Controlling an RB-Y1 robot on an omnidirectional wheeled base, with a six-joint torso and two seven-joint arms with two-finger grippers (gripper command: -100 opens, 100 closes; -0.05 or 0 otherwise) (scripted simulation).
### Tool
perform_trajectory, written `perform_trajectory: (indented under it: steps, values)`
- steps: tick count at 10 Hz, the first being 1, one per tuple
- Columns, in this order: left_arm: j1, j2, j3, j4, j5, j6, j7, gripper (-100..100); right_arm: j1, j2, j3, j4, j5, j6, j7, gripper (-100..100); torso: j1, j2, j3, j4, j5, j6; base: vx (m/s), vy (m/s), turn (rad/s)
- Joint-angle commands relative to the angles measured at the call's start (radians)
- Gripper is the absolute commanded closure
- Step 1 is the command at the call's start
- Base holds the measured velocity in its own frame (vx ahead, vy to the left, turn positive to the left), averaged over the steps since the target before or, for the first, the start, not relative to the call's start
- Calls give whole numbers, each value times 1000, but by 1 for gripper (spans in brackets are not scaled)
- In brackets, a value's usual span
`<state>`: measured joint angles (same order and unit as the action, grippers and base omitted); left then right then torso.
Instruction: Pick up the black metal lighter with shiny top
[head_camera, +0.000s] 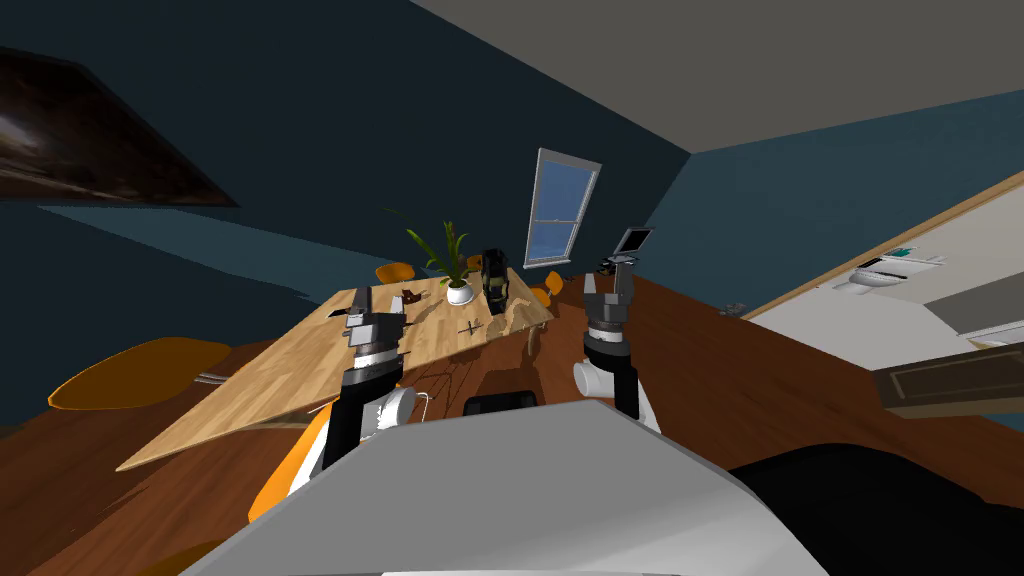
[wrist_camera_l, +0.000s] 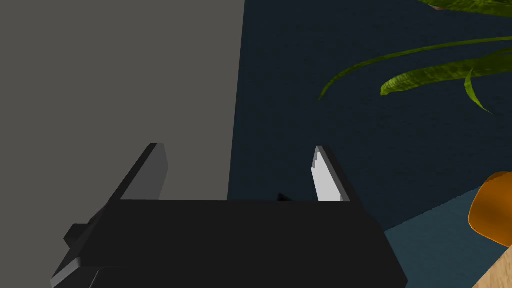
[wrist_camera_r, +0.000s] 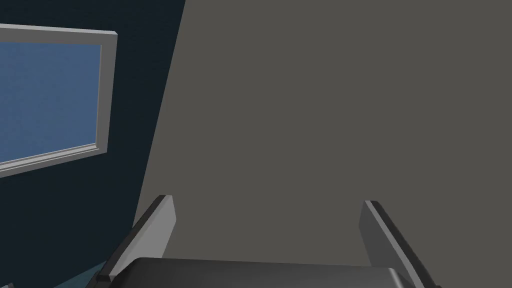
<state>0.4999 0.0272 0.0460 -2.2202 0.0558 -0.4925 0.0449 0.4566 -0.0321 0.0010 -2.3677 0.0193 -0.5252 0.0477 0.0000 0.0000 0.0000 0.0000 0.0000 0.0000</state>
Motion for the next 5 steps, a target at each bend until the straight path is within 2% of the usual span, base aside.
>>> perform_trajectory:
  steps: [1,5]
  values:
    - [0,42,0,23,3,0,6,-100,0,0,0,0,0,0,0,0,0,0,0,0,0,0,-44,-31,-67]
    - [2,136,0,102,6,-1,29,-100,0,0,0,0,0,0,0,0,-4,7,4,2,-1,0,-95,-63,-79]
